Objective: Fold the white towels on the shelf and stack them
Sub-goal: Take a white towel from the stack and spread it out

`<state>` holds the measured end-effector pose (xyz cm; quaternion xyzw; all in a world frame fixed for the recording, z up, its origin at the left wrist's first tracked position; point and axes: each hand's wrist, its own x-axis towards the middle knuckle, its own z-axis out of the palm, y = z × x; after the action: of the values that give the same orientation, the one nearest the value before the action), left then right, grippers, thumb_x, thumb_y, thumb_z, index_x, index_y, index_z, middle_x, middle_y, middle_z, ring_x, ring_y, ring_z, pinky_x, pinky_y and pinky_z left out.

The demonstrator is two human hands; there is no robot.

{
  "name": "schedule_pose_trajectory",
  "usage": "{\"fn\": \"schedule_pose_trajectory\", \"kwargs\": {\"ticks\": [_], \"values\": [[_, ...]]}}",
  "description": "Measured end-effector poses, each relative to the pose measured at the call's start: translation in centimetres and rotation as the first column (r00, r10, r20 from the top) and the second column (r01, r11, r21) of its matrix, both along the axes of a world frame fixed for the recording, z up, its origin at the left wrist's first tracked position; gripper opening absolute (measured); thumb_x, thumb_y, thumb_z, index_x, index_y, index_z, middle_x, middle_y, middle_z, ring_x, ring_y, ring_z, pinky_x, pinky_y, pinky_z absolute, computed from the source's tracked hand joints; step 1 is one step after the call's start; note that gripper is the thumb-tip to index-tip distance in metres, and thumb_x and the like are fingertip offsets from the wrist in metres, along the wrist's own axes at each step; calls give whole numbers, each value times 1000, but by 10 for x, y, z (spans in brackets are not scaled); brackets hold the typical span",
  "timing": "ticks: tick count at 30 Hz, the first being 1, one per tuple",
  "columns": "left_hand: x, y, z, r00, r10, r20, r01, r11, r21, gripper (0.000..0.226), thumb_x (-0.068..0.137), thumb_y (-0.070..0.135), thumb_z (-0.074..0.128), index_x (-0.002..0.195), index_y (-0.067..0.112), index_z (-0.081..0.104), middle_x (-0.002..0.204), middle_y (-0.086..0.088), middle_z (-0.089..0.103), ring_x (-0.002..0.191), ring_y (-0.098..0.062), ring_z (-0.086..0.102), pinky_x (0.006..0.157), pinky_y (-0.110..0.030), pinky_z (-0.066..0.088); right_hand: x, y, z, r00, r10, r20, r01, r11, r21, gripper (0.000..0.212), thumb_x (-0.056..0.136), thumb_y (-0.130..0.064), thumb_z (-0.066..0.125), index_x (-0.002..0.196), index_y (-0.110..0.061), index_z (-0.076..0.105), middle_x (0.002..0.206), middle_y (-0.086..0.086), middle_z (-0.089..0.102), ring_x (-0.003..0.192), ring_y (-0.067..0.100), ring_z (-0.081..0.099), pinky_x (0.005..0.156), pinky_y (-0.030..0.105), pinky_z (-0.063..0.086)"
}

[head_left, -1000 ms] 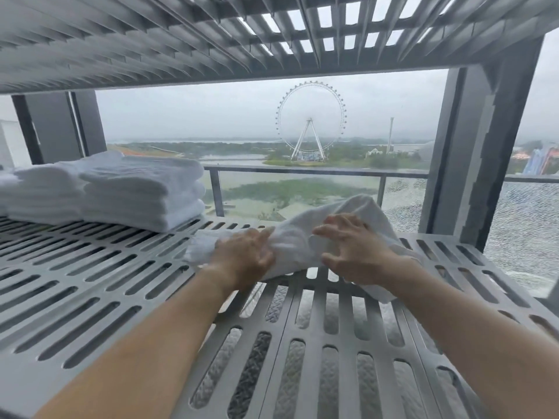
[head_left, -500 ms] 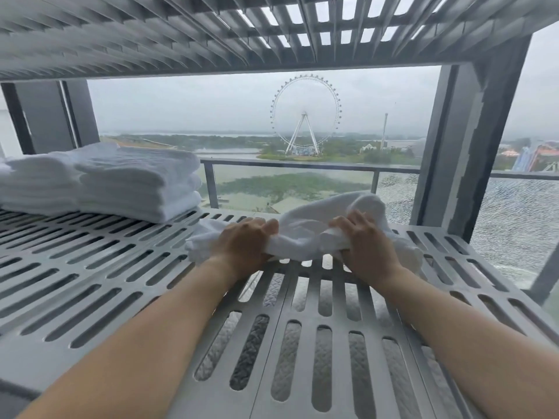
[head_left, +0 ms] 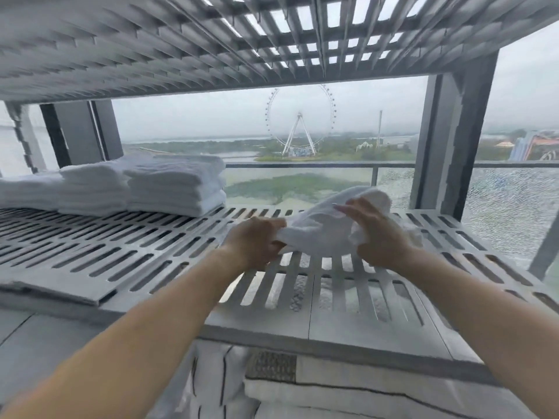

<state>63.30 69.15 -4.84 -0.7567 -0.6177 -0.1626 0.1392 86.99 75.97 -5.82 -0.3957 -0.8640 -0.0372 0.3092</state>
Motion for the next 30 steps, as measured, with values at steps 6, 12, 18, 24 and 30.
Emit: {"fn": "schedule_pose_trajectory", "kwargs": {"ticks": [6, 12, 18, 24, 30], "values": [[-6, -52, -23, 990, -39, 138, 63, 983, -170, 10, 89, 33, 52, 81, 29, 56, 69, 12, 57, 71, -16, 53, 66, -25, 39, -13, -51, -8, 947, -130, 294, 161, 983, -85, 81, 77, -36, 56, 143, -44, 11, 146, -10, 36, 128, 19, 38, 95, 45, 37], [-6, -72, -31, 960, -47, 277, 120, 960, -254, 28, 85, 40, 56, 108, 23, 59, 102, -4, 65, 89, -19, 58, 78, -28, 45, -34, -70, -5, 918, -308, 251, 296, 951, 83, 47, 84, -55, 42, 128, -38, 44, 133, -6, 40, 128, 19, 27, 102, 61, 13], [-16, -55, -32, 906, -67, 418, 193, 945, -266, 33, 89, 52, 42, 106, 29, 59, 109, -1, 54, 100, -17, 52, 85, -32, 40, -48, -47, -3, 950, -144, 277, 138, 990, 41, 44, 88, -41, 44, 131, -30, 45, 149, -1, 27, 139, 19, 16, 110, 58, 0], [-8, 7, -33, 963, -71, 260, 105, 988, -116, 35, 90, 48, 47, 122, 35, 50, 142, 6, 40, 132, -16, 33, 111, -37, 24, -42, 5, -20, 900, -17, 435, 108, 977, -185, 55, 94, -52, 26, 145, -33, 18, 153, -2, 22, 142, 21, 13, 113, 46, -2], [11, 75, -17, 994, -64, 85, 79, 978, -195, 82, 73, 60, 64, 141, 33, 28, 151, 3, 29, 139, -17, 23, 114, -52, 15, -36, 50, -24, 924, -30, 381, 65, 995, -79, 25, 91, -51, 27, 90, -28, 37, 93, -5, 48, 96, 16, 41, 88, 44, 25]]}}
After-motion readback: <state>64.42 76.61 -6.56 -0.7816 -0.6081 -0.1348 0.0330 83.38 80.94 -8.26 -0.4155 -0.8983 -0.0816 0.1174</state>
